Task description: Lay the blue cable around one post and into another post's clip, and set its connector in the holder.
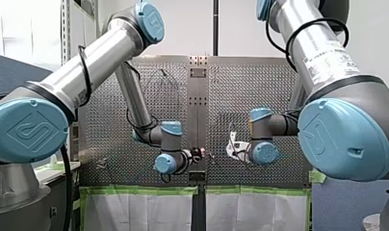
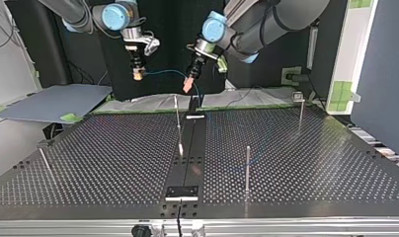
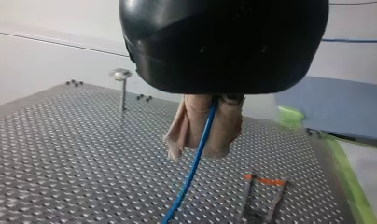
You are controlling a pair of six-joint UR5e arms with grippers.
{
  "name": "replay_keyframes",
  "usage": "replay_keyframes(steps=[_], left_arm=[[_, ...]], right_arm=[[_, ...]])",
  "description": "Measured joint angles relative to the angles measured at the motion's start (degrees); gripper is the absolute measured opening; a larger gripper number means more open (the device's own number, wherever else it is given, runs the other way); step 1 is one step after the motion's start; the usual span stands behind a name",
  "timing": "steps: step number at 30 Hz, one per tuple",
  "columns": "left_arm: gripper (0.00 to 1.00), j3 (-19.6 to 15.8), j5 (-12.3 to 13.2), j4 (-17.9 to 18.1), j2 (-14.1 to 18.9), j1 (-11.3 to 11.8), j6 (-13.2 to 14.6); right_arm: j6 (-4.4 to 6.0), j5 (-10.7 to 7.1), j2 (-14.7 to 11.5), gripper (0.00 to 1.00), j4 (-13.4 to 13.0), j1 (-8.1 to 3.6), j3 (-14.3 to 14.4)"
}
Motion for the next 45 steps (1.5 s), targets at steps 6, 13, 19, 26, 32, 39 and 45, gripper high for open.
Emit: replay_keyframes(steps=[6, 13, 19, 26, 32, 39, 45], left_arm=[[0.01, 1.2, -0.3, 0.4, -2.7, -0.2, -0.3], [0.01, 2.0, -0.2, 0.4, -4.0, -0.1, -0.6], [0.01, 3.6, -0.2, -0.4, -5.8, 0.1, 0.2], [0.01, 5.2, -0.2, -0.8, -6.0, 0.4, 0.1], [0.01, 6.0, -0.2, -1.0, -6.1, 0.7, 0.1], [0.01, 6.2, -0.1, -1.1, -6.1, 1.3, -0.1], [0.01, 6.6, 0.7, -2.6, -6.1, 1.6, -0.5]], right_arm=[[-1.11, 0.68, 1.9, 0.00, -0.2, -0.34, -1.0], [-1.93, 1.24, 4.1, 0.00, 0.3, -0.51, -3.1], [-3.35, 1.58, 7.0, 0.00, 1.1, -0.61, -5.8], [-4.18, 1.86, 7.9, 0.00, 1.7, -0.96, -9.2], [-4.82, 1.76, 8.1, 0.00, 2.8, -2.15, -10.9], [-5.76, 1.54, 8.6, 0.00, 3.5, -3.86, -11.7], [-5.92, 1.31, 9.5, 0.00, 4.8, -4.68, -12.6]])
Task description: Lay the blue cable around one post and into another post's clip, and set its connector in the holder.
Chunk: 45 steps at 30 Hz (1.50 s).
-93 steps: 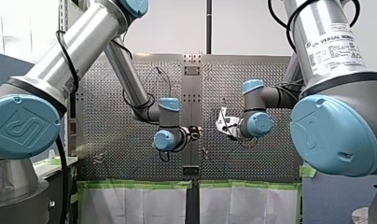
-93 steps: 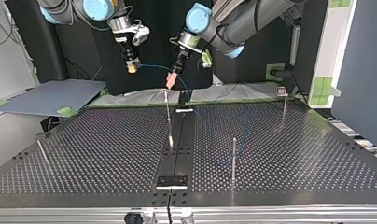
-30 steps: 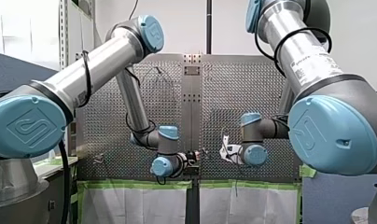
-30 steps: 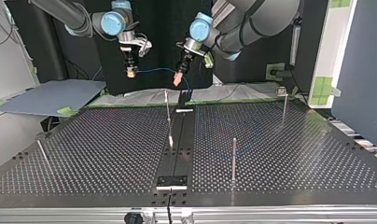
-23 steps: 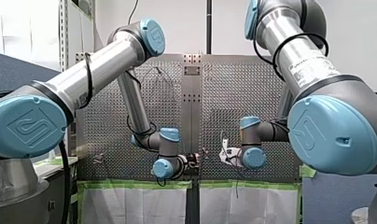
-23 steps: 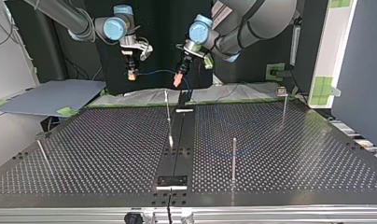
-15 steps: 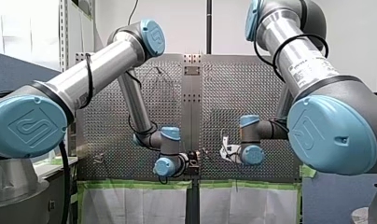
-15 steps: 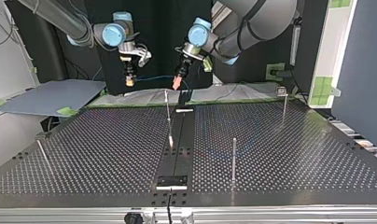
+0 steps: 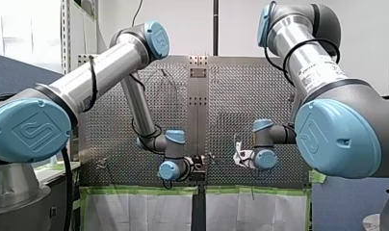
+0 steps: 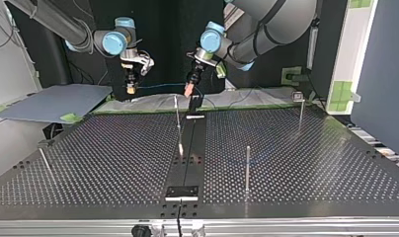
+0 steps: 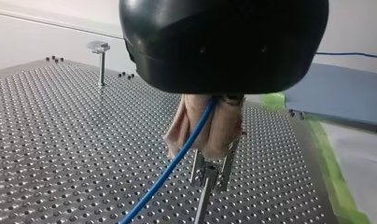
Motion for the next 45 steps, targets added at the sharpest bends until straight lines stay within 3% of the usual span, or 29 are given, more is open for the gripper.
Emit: replay_keyframes(steps=[10, 15, 21, 32, 45], left_arm=[[0.01, 1.3, 1.4, -2.5, -1.3, 0.4, 0.2], [0.01, 4.1, 1.1, -5.3, -3.8, 0.5, 2.4], [0.01, 5.7, 1.1, -8.1, -4.6, 0.7, 4.0], [0.01, 6.7, 1.0, -8.8, -3.8, 1.2, 4.4], [0.01, 7.7, 0.8, -8.2, -2.9, 1.3, 2.9]], right_arm=[[0.33, -0.47, 0.1, 0.00, 2.2, -0.46, -1.7], [0.27, -0.52, 0.1, 0.00, 2.3, -0.51, -2.0], [-0.07, -0.61, 0.2, 0.00, 2.1, -1.12, -2.1], [-0.73, -0.83, 0.2, 0.00, 1.8, -2.29, -2.2], [-0.98, -1.22, 0.3, 0.00, 1.8, -2.37, -2.2]])
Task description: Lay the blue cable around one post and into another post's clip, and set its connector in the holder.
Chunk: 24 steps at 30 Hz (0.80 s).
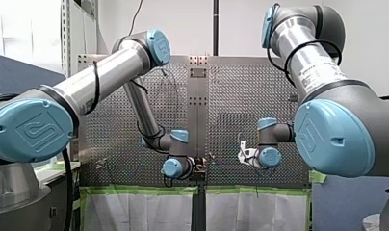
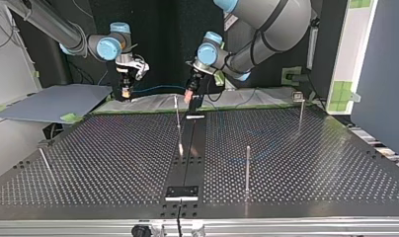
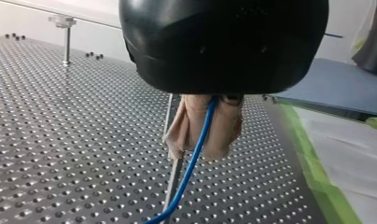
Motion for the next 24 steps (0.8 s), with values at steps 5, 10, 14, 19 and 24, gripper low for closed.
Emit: replay_keyframes(steps=[5, 10, 14, 19, 24], left_arm=[[0.01, 0.2, -1.6, 2.1, 0.0, 0.0, -0.8], [0.01, 0.7, -4.1, 3.7, 0.0, 0.0, -0.1], [0.01, 1.0, -6.0, 3.9, 0.0, 0.0, 0.5], [0.01, 1.0, -7.0, 3.4, -0.1, -0.2, 1.7], [0.01, 1.0, -7.3, 2.9, -0.3, -0.5, 2.4]], right_arm=[[-0.30, 0.11, 0.1, 0.00, -0.2, -0.25, 0.0], [-0.37, 0.02, 0.1, 0.00, -0.4, -0.49, -0.1], [-0.48, 0.00, 0.2, 0.00, -0.4, -0.51, -0.1], [-0.49, -0.01, 0.2, 0.00, -0.4, -0.53, -0.1], [-0.50, -0.01, 0.2, 0.00, -0.4, -0.64, -0.1]])
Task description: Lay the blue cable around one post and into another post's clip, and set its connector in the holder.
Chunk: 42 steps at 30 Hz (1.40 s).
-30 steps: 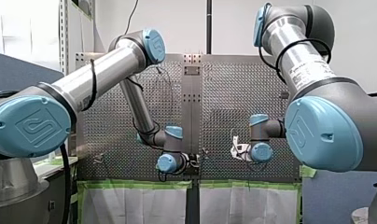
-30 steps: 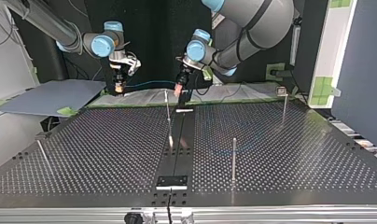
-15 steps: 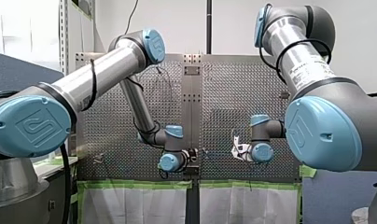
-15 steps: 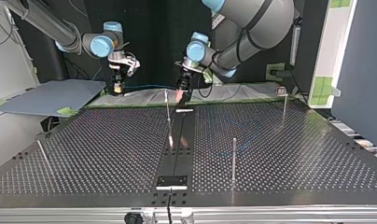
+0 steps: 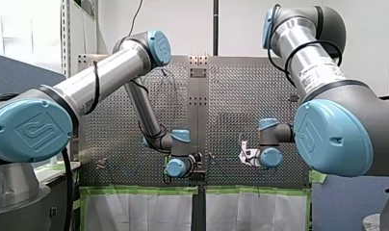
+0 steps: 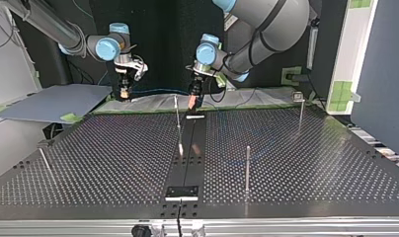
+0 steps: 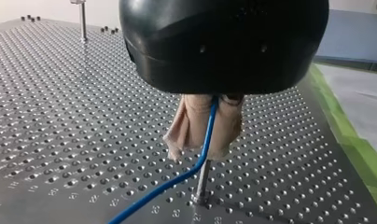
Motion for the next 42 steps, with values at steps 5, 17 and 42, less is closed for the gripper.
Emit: replay_keyframes(steps=[5, 17, 42], left_arm=[[0.01, 0.6, 0.0, -0.1, -0.8, 0.0, 0.1], [0.01, 3.5, 0.0, -1.3, -2.3, 0.1, -0.4], [0.01, 4.7, -1.1, -1.5, -2.4, 0.2, -1.3]], right_arm=[[-0.01, -0.07, 0.1, 0.00, -0.4, -0.22, -0.1], [-0.28, -1.30, 0.3, 0.00, 0.2, -0.60, -1.3], [-0.15, -2.72, 1.6, 0.00, 0.0, -1.43, -2.6]])
